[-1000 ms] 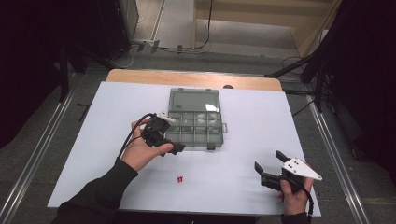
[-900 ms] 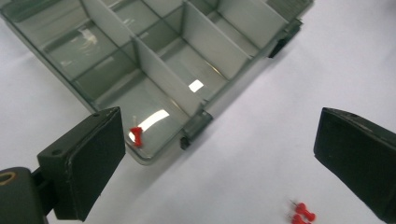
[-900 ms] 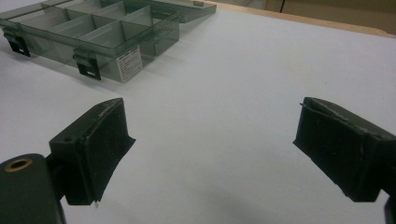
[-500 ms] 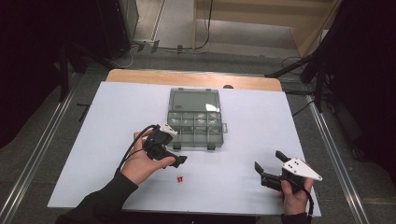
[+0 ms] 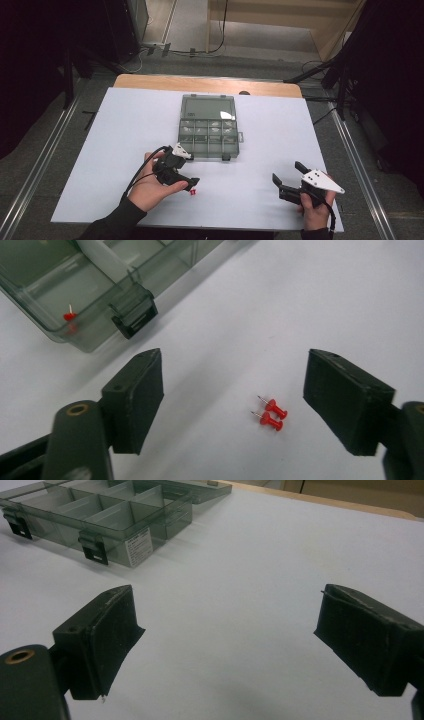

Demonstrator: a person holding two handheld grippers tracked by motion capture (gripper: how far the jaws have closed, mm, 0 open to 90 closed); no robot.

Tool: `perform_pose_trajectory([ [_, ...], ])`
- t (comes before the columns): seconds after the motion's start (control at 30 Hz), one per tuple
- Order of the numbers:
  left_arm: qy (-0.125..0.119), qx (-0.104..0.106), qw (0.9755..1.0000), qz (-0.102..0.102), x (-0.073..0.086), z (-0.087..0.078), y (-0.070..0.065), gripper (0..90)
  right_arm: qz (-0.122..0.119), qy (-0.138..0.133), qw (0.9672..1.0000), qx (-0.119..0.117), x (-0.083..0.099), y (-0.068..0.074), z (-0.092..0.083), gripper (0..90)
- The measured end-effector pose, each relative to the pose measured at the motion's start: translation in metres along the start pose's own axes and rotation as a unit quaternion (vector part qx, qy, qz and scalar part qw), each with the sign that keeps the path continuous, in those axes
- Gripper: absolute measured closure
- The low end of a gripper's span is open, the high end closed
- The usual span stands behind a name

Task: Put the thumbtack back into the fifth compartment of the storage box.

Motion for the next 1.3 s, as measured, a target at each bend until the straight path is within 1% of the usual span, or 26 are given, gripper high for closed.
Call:
perform_pose_trajectory([
  [0.1,0.002,0.0,1.0,0.005,0.005,0.0,-0.002,29.7,-0.001,0.0,1.0,0.001,0.0,0.0,0.0,10.1],
  [0.13,0.001,0.0,1.0,0.004,0.006,0.0,-0.003,30.9,-0.001,0.0,1.0,0.001,0.0,0.0,0.0,10.1],
  [0.17,-0.003,0.005,1.0,0.001,0.008,-0.001,-0.005,31.9,-0.001,0.0,1.0,0.001,0.0,0.0,0.0,10.1],
  [0.2,-0.003,0.008,1.0,0.003,0.009,-0.001,-0.006,34.5,-0.001,0.0,1.0,0.001,0.0,0.0,0.0,10.1],
  [0.27,-0.003,0.008,1.0,0.0,0.012,0.0,-0.008,36.4,0.0,0.0,1.0,0.001,0.0,0.0,0.0,10.1],
  [0.3,-0.002,0.007,1.0,0.001,0.013,0.0,-0.008,38.7,0.001,0.001,1.0,0.001,0.0,0.0,0.0,10.1],
  [0.33,0.003,0.002,1.0,-0.002,0.015,0.0,-0.008,40.3,0.002,0.001,1.0,0.002,0.0,0.001,0.001,10.1],
  [0.37,0.008,-0.007,0.9999,-0.004,0.017,0.0,-0.008,42.9,0.0,0.002,1.0,0.001,0.001,0.001,0.001,10.1],
  [0.43,0.01,-0.01,0.9999,-0.005,0.019,0.0,-0.009,44.0,-0.003,0.002,1.0,0.0,0.0,0.001,0.001,10.1],
  [0.57,0.015,-0.006,0.9998,-0.014,0.022,0.0,-0.01,51.4,-0.002,0.002,1.0,0.0,0.0,0.001,0.001,10.1],
  [0.63,0.017,0.001,0.9996,-0.021,0.023,0.001,-0.011,53.5,-0.002,0.002,1.0,0.0,0.0,0.001,0.001,10.1],
  [0.67,0.02,0.003,0.9996,-0.02,0.024,0.002,-0.011,55.9,-0.003,0.002,1.0,0.001,0.001,0.001,0.001,10.1],
  [0.7,0.021,0.007,0.9995,-0.023,0.025,0.003,-0.012,57.1,-0.004,0.002,1.0,0.001,0.0,0.001,0.001,10.1],
  [0.87,0.024,0.015,0.9991,-0.03,0.028,0.009,-0.016,57.4,-0.003,0.003,1.0,0.001,0.001,0.001,0.001,10.1],
  [0.9,0.023,0.014,0.9991,-0.032,0.029,0.01,-0.016,57.4,-0.002,0.003,1.0,0.001,0.001,0.001,0.001,10.1],
  [0.93,0.026,0.016,0.9991,-0.03,0.029,0.011,-0.017,57.4,-0.002,0.003,1.0,0.001,0.001,0.001,0.001,10.1],
  [0.97,0.024,0.017,0.999,-0.034,0.029,0.012,-0.018,57.5,-0.002,0.003,1.0,0.002,0.001,0.001,0.001,10.1],
  [1.0,0.027,0.016,0.9989,-0.034,0.029,0.013,-0.019,57.5,-0.002,0.003,1.0,0.002,0.001,0.001,0.001,10.1],
  [1.07,0.029,0.016,0.9988,-0.035,0.03,0.014,-0.02,61.2,-0.002,0.003,1.0,0.003,0.001,0.001,0.001,10.1],
  [1.2,0.03,0.011,0.9987,-0.039,0.03,0.016,-0.021,61.4,-0.002,0.003,1.0,0.003,0.001,0.001,0.001,10.1],
  [1.3,0.033,0.005,0.9988,-0.036,0.031,0.018,-0.021,61.5,-0.002,0.003,1.0,0.003,0.001,0.001,0.001,10.1],
])
Point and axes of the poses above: each handheld gripper's, and its own axes: z roughly forward along the jaws, x roughly out of its underside, y roughly to its left, the point moved 7 cm from there along z, roughly forward along the jaws, and after that the axes turned 1 degree about y, right-handed, at the moved point
